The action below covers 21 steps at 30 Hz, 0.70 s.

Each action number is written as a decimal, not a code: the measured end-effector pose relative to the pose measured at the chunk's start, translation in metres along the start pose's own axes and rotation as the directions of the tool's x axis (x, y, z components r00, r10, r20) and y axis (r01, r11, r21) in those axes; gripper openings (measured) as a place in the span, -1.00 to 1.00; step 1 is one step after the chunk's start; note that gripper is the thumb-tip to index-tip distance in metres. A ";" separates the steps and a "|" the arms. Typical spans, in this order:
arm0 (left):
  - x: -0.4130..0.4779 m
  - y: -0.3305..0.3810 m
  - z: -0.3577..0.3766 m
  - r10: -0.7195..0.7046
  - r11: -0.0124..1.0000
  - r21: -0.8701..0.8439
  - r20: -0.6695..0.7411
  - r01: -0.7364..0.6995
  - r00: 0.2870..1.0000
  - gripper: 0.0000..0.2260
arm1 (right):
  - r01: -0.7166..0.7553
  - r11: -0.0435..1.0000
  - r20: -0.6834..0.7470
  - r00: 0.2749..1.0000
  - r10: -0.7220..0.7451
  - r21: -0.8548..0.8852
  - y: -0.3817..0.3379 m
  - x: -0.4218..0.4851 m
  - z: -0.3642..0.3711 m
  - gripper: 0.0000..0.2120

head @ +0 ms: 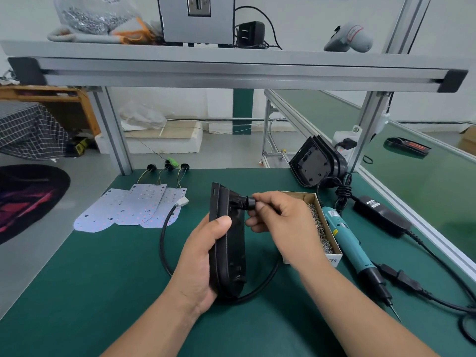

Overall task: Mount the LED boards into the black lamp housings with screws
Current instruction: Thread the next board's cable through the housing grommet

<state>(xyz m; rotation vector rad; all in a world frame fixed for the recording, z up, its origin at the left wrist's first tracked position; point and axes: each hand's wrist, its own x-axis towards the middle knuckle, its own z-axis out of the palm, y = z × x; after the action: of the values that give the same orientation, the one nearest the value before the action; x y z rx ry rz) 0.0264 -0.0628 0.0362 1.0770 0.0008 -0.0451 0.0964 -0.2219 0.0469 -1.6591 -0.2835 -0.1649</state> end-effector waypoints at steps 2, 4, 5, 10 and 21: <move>0.000 -0.001 0.000 0.013 1.000 0.011 -0.003 -0.013 1.000 -0.46 | 0.002 1.000 0.012 1.000 -0.002 0.009 -0.001 -0.001 0.000 -0.73; 0.000 -0.002 0.000 0.042 0.999 0.033 -0.008 -0.041 0.999 -0.51 | 0.030 1.000 0.019 0.999 -0.030 0.005 -0.002 -0.003 0.000 -0.73; 0.000 -0.002 0.000 0.048 0.998 0.037 -0.011 -0.048 0.999 -0.52 | 0.047 0.999 0.021 0.999 -0.047 -0.001 -0.003 -0.004 0.000 -0.73; 0.001 -0.002 0.000 0.051 0.999 0.012 -0.020 -0.050 0.999 -0.50 | 0.083 0.997 0.055 0.995 -0.083 0.001 -0.005 -0.007 0.000 -0.76; 0.002 -0.001 -0.002 0.091 0.989 0.116 0.042 -0.095 0.995 -0.54 | 0.211 0.967 0.056 0.977 -0.205 -0.143 -0.015 -0.004 -0.002 -0.57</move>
<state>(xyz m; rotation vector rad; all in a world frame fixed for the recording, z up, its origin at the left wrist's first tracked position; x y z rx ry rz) 0.0279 -0.0622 0.0342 1.1933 -0.0862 0.0194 0.0883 -0.2225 0.0604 -1.7793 -0.4870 -0.3167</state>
